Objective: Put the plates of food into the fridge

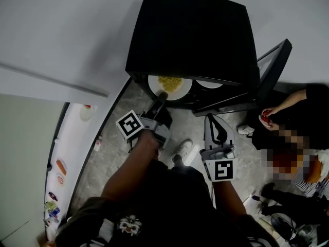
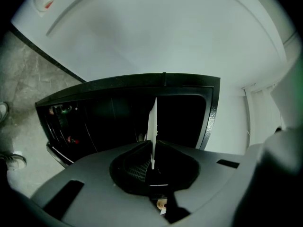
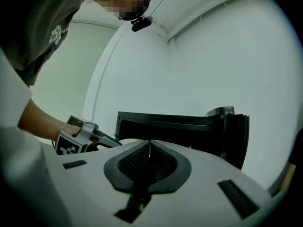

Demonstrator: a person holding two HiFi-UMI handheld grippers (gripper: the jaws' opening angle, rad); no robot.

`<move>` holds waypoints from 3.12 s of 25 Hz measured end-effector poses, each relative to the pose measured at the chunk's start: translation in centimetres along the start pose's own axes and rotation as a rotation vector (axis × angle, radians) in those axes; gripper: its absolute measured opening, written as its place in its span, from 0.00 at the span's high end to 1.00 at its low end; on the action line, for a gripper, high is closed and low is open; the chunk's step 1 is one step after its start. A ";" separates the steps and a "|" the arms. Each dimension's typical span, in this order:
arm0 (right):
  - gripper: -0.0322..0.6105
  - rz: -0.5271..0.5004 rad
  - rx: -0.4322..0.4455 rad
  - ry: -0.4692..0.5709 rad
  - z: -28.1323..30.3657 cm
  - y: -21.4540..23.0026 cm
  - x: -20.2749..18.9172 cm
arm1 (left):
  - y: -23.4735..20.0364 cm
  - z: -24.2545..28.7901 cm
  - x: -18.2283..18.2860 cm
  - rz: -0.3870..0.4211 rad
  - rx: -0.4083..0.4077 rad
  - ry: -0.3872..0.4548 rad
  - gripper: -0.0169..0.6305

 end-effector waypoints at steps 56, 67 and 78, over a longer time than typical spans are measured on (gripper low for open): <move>0.91 0.112 -0.050 -0.030 1.1 -2.6 -0.7 | 6.5 -3.8 -0.3 0.905 0.117 -0.058 0.80; 0.91 0.097 -0.158 -0.011 1.2 -5.3 1.6 | 9.0 -4.7 -1.7 1.418 0.111 -0.180 0.94; 0.91 0.039 -0.232 0.031 0.8 -5.7 3.8 | 10.0 -4.8 -2.5 1.442 0.048 -0.259 0.94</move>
Point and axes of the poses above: the fingertips, and each gripper's own axes: z forward along the fingers, y to its right, x out of its top, the point moved 3 cm from there along -z, backward along the fingers, and after that the axes turned 9 degrees about -y, right-handed, at the moved point
